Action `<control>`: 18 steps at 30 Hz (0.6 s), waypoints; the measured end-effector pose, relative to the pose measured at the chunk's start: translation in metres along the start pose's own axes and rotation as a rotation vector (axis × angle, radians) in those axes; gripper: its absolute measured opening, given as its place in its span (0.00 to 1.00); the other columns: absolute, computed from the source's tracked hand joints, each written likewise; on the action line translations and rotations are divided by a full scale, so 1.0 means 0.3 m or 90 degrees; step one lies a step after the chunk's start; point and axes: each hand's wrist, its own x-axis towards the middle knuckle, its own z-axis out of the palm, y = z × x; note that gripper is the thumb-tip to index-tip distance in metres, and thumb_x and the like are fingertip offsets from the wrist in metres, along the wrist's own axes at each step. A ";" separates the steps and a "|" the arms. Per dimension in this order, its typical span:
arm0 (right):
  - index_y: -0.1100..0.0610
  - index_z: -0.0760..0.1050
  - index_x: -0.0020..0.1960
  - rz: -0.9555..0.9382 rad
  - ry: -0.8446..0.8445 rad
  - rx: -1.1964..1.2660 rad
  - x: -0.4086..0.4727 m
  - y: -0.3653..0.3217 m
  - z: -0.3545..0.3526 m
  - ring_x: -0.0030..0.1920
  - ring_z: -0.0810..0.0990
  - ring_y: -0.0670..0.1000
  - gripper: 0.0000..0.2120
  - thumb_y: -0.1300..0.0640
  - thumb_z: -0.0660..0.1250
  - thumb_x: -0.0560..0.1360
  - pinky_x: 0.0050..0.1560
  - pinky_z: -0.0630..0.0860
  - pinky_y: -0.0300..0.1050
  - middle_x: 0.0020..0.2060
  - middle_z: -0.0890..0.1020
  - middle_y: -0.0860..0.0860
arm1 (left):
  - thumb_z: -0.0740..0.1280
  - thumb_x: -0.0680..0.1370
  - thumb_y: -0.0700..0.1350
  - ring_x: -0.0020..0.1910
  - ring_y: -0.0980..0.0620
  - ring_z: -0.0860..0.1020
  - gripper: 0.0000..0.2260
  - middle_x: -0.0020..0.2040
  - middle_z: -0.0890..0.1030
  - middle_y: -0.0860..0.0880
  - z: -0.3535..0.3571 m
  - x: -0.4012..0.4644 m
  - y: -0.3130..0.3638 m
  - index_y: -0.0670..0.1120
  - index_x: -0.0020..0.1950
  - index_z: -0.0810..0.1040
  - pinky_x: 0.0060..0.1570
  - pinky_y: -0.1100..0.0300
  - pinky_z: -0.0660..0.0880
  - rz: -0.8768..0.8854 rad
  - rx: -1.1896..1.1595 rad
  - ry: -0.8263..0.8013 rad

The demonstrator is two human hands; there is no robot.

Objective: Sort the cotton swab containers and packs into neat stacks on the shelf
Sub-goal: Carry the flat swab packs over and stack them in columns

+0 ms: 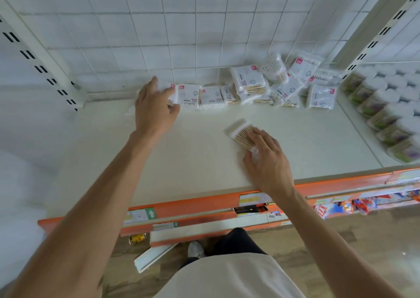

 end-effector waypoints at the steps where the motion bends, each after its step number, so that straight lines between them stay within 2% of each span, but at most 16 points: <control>1: 0.55 0.73 0.70 0.004 0.002 0.002 -0.001 -0.003 0.000 0.72 0.70 0.51 0.24 0.57 0.68 0.75 0.67 0.71 0.45 0.71 0.73 0.48 | 0.71 0.76 0.49 0.72 0.37 0.66 0.21 0.75 0.66 0.41 0.008 0.001 -0.003 0.50 0.69 0.77 0.70 0.45 0.65 0.006 0.000 0.012; 4: 0.55 0.73 0.70 0.012 0.008 0.001 -0.004 -0.003 0.000 0.72 0.69 0.50 0.23 0.56 0.68 0.75 0.65 0.73 0.45 0.71 0.73 0.47 | 0.73 0.73 0.43 0.60 0.36 0.72 0.17 0.65 0.73 0.42 0.005 -0.008 0.010 0.45 0.61 0.82 0.61 0.48 0.71 0.030 -0.010 0.039; 7: 0.54 0.73 0.71 0.010 0.004 -0.004 -0.003 0.000 -0.002 0.72 0.68 0.49 0.23 0.55 0.67 0.76 0.64 0.73 0.45 0.72 0.73 0.46 | 0.74 0.68 0.38 0.58 0.39 0.75 0.19 0.64 0.75 0.44 -0.033 -0.052 0.026 0.44 0.59 0.80 0.57 0.51 0.72 0.077 -0.051 0.056; 9: 0.54 0.72 0.71 0.008 0.005 -0.007 -0.002 0.000 -0.001 0.72 0.68 0.49 0.23 0.55 0.67 0.77 0.65 0.73 0.45 0.72 0.72 0.47 | 0.75 0.67 0.40 0.59 0.46 0.76 0.21 0.64 0.76 0.48 -0.078 -0.115 0.034 0.45 0.60 0.80 0.57 0.57 0.72 0.129 -0.117 0.046; 11: 0.55 0.73 0.71 0.004 0.010 -0.004 -0.001 -0.002 -0.001 0.72 0.69 0.50 0.23 0.55 0.68 0.76 0.65 0.73 0.46 0.72 0.73 0.47 | 0.76 0.67 0.42 0.58 0.52 0.77 0.23 0.63 0.78 0.51 -0.115 -0.200 0.050 0.46 0.61 0.79 0.58 0.63 0.72 0.192 -0.201 0.001; 13: 0.55 0.73 0.70 -0.001 0.008 0.001 -0.002 -0.002 0.000 0.71 0.69 0.51 0.23 0.56 0.68 0.76 0.66 0.72 0.46 0.71 0.73 0.48 | 0.77 0.67 0.42 0.59 0.55 0.77 0.26 0.64 0.78 0.53 -0.113 -0.294 0.068 0.48 0.65 0.78 0.61 0.65 0.72 0.232 -0.267 -0.114; 15: 0.56 0.74 0.69 -0.007 0.009 0.001 -0.002 -0.002 -0.001 0.69 0.71 0.52 0.22 0.55 0.68 0.75 0.66 0.73 0.49 0.70 0.75 0.49 | 0.75 0.69 0.43 0.68 0.60 0.70 0.29 0.69 0.75 0.55 -0.072 -0.372 0.080 0.52 0.70 0.74 0.70 0.62 0.66 0.234 -0.258 -0.234; 17: 0.55 0.76 0.65 -0.019 0.025 -0.015 -0.006 -0.009 -0.004 0.63 0.74 0.55 0.21 0.50 0.68 0.74 0.64 0.76 0.56 0.65 0.77 0.50 | 0.71 0.69 0.44 0.76 0.61 0.58 0.29 0.72 0.71 0.58 -0.032 -0.429 0.079 0.55 0.70 0.73 0.76 0.56 0.55 0.203 -0.243 -0.244; 18: 0.54 0.78 0.62 -0.028 0.035 -0.019 -0.011 -0.013 -0.007 0.60 0.75 0.55 0.21 0.45 0.67 0.73 0.60 0.76 0.57 0.61 0.78 0.51 | 0.69 0.69 0.45 0.78 0.60 0.56 0.28 0.73 0.70 0.59 -0.023 -0.448 0.077 0.55 0.70 0.74 0.76 0.54 0.54 0.181 -0.262 -0.224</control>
